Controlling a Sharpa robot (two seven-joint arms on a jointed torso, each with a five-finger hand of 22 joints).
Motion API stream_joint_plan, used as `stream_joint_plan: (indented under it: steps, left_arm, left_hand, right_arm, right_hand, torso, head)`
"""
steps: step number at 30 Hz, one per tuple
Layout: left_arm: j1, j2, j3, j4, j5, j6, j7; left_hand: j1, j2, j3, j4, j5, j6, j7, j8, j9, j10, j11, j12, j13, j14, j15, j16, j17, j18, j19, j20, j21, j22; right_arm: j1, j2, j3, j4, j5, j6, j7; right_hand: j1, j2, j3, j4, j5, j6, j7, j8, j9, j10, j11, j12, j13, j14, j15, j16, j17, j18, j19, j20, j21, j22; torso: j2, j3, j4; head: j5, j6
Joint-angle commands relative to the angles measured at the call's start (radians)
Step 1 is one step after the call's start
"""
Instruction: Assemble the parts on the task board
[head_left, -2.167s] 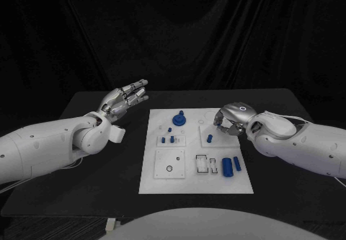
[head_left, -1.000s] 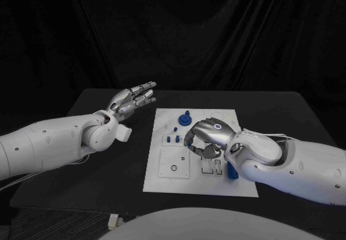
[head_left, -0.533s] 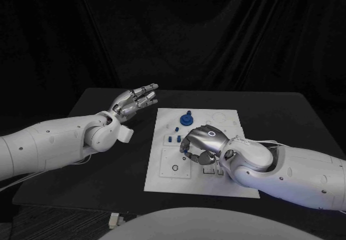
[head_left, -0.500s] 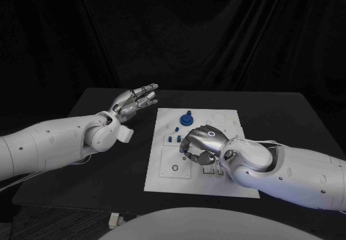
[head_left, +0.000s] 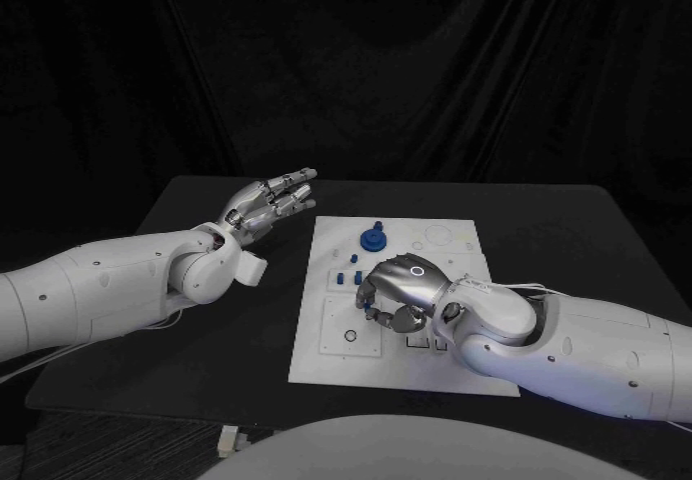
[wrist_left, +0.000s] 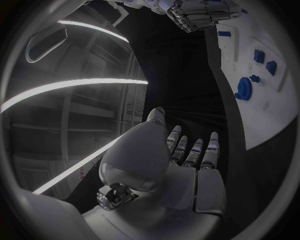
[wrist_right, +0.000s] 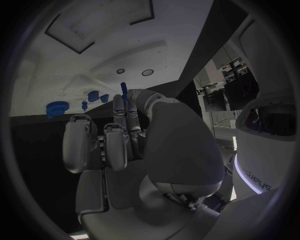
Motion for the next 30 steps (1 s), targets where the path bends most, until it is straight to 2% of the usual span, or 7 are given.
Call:
stream_joint_plan:
  steps: [1,25,30]
  left_arm:
    - [-0.002,0.002,0.001,0.000,0.007,0.012,0.011]
    - [-0.012,0.003,0.001,-0.005,0.007,0.019,0.010]
    - [-0.014,0.004,0.001,-0.006,0.007,0.021,0.009]
  left_hand:
    - [0.009,0.001,-0.003,-0.004,0.004,0.004,0.006,0.002,0.001,0.001,0.005,0.002,0.001,0.009,-0.001,0.004,0.001,-0.001,0.007,-0.002,0.006,0.001]
    - [0.011,0.000,-0.003,-0.004,0.005,0.004,0.007,0.003,0.001,0.000,0.005,0.001,0.001,0.010,0.000,0.005,0.002,-0.002,0.010,-0.002,0.007,0.004]
    - [0.012,0.000,-0.003,-0.004,0.005,0.005,0.007,0.003,0.001,0.000,0.005,0.001,0.001,0.010,0.000,0.006,0.002,-0.003,0.011,-0.002,0.008,0.005]
  right_arm:
    - [-0.006,0.002,0.000,-0.004,-0.012,0.012,-0.008]
    - [-0.039,0.012,0.000,-0.034,-0.012,0.015,-0.002]
    - [-0.044,0.012,0.000,-0.040,-0.012,0.016,-0.003]
  right_hand:
    - [-0.011,0.000,0.001,-0.007,-0.005,-0.007,-0.001,-0.006,0.001,0.005,-0.001,0.004,0.002,0.057,-0.001,0.000,0.032,0.003,0.000,-0.003,-0.004,0.188]
    - [-0.012,0.002,0.001,-0.010,-0.012,-0.010,0.000,-0.007,0.002,0.005,-0.001,0.004,0.002,0.056,-0.001,-0.001,0.030,0.003,-0.002,-0.003,-0.007,0.187]
    - [-0.010,0.003,0.002,-0.014,-0.013,-0.012,0.000,-0.008,0.003,0.003,0.000,0.003,0.001,0.055,-0.001,-0.001,0.028,0.004,-0.003,-0.003,-0.009,0.187]
  torso:
    - [0.000,-0.0002,0.0003]
    - [0.000,-0.0002,0.0001]
    - [0.000,-0.0002,0.0001]
  head:
    - [0.002,0.000]
    - [0.010,0.000]
    - [0.007,0.000]
